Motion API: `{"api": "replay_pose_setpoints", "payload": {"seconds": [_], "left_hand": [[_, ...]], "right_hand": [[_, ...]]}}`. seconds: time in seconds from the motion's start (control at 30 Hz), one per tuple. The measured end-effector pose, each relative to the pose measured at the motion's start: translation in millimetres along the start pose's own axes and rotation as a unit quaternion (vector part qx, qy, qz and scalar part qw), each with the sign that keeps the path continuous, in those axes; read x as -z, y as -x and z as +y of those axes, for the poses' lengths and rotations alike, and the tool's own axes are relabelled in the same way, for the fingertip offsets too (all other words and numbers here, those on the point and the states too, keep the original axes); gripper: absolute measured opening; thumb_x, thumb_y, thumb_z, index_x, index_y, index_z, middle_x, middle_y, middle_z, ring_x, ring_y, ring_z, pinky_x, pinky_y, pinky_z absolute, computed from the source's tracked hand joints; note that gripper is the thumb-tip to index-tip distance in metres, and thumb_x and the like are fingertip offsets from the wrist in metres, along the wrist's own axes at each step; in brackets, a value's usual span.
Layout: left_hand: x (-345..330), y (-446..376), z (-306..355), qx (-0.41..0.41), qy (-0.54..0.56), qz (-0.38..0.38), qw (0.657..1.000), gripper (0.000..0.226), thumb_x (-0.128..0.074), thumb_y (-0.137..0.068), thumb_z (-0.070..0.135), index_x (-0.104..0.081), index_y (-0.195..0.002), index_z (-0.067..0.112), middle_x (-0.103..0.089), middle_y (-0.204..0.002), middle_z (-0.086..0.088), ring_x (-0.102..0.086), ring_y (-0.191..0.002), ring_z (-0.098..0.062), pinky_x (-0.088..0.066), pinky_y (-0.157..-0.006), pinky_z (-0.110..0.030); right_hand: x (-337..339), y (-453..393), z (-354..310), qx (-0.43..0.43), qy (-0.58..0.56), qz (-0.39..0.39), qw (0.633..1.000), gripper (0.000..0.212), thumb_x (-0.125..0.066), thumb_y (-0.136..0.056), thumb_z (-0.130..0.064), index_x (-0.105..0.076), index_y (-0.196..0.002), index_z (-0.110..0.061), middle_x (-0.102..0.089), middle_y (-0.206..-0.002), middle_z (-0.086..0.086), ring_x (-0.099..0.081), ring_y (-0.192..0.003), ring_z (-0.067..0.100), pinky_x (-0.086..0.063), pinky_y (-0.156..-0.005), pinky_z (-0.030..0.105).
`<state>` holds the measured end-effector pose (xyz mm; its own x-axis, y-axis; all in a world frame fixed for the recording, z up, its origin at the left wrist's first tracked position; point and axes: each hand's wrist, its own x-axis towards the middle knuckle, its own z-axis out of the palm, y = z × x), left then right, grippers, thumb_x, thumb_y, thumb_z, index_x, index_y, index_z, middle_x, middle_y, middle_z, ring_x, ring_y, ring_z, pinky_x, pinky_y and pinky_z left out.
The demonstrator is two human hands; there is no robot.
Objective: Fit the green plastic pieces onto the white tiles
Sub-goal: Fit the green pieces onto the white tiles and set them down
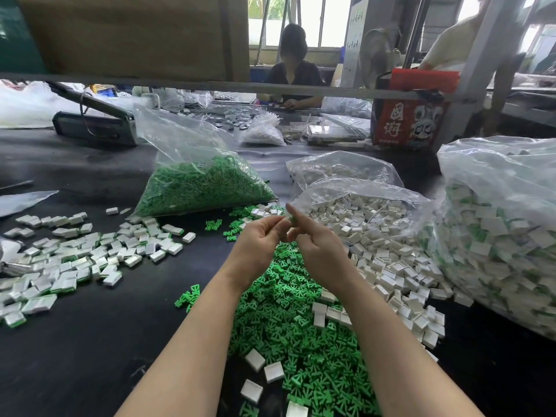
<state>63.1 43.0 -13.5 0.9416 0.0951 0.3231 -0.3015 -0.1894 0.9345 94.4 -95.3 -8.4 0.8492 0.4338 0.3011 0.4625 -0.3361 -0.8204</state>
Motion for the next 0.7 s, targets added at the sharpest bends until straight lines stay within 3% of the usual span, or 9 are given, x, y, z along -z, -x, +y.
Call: {"api": "replay_pose_setpoints", "payload": {"seconds": [0.07, 0.13, 0.23, 0.3, 0.4, 0.53, 0.7], "left_hand": [[-3, 0, 3, -0.001, 0.027, -0.003, 1.0, 0.021, -0.054, -0.091, 0.039, -0.07, -0.096, 0.027, -0.071, -0.082, 0.017, -0.062, -0.079, 0.006, -0.044, -0.072, -0.008], [-5, 0, 3, -0.002, 0.031, 0.003, 1.0, 0.022, -0.055, -0.088, 0.045, -0.072, -0.101, 0.04, -0.069, -0.102, 0.01, -0.061, -0.104, -0.003, -0.044, -0.089, -0.015], [-3, 1, 5, 0.005, 0.007, 0.015, 1.0, 0.024, -0.052, -0.086, 0.05, -0.066, -0.106, 0.053, -0.051, -0.12, -0.005, -0.051, -0.117, -0.012, -0.039, -0.099, -0.021], [-4, 1, 7, 0.016, 0.008, 0.006, 1.0, 0.029, -0.051, -0.086, 0.05, -0.064, -0.112, 0.048, -0.048, -0.124, -0.008, -0.05, -0.118, -0.011, -0.04, -0.099, -0.022], [-8, 2, 8, 0.01, 0.033, -0.014, 0.999, 0.032, -0.052, -0.088, 0.042, -0.063, -0.117, 0.037, -0.048, -0.122, -0.008, -0.057, -0.108, 0.004, -0.046, -0.089, -0.012], [-10, 2, 9, 0.011, 0.036, -0.023, 0.999, 0.024, -0.053, -0.09, 0.039, -0.066, -0.109, 0.04, -0.049, -0.113, -0.004, -0.06, -0.09, 0.008, -0.046, -0.084, -0.01], [-16, -1, 11, -0.006, 0.069, 0.018, 0.997, 0.014, -0.057, -0.097, 0.015, -0.068, -0.104, 0.022, -0.07, -0.077, 0.012, -0.062, -0.069, 0.003, -0.049, -0.069, -0.013]], "right_hand": [[-1, -1, -4, -0.037, -0.106, 0.018, 0.994, 0.042, -0.039, -0.101, -0.011, -0.05, -0.139, -0.027, -0.066, -0.098, -0.001, -0.054, -0.066, 0.007, -0.046, -0.06, 0.031], [1, -3, -7, -0.075, -0.172, 0.036, 0.982, 0.028, -0.036, -0.105, -0.018, -0.059, -0.12, -0.014, -0.066, -0.091, 0.006, -0.057, -0.065, 0.003, -0.042, -0.061, 0.026], [7, -2, -5, -0.151, -0.24, 0.004, 0.959, 0.048, -0.029, -0.106, -0.041, -0.064, -0.1, -0.008, -0.066, -0.081, 0.007, -0.053, -0.059, 0.007, -0.036, -0.055, 0.024], [10, -1, -4, -0.169, -0.292, -0.035, 0.941, 0.06, -0.025, -0.104, -0.05, -0.066, -0.092, -0.008, -0.065, -0.076, 0.005, -0.049, -0.059, 0.011, -0.032, -0.054, 0.028], [10, -2, -2, -0.16, -0.356, -0.072, 0.918, 0.06, -0.027, -0.101, -0.055, -0.065, -0.087, -0.011, -0.065, -0.073, 0.002, -0.047, -0.059, 0.012, -0.03, -0.054, 0.028], [7, -3, 1, -0.155, -0.372, -0.065, 0.913, 0.049, -0.041, -0.101, -0.048, -0.062, -0.109, -0.004, -0.062, -0.077, 0.0, -0.045, -0.061, 0.01, -0.03, -0.055, 0.026], [8, -2, 1, -0.138, -0.401, -0.049, 0.904, 0.046, -0.044, -0.1, -0.042, -0.059, -0.116, -0.002, -0.058, -0.08, 0.005, -0.043, -0.062, 0.012, -0.027, -0.056, 0.027]]}}
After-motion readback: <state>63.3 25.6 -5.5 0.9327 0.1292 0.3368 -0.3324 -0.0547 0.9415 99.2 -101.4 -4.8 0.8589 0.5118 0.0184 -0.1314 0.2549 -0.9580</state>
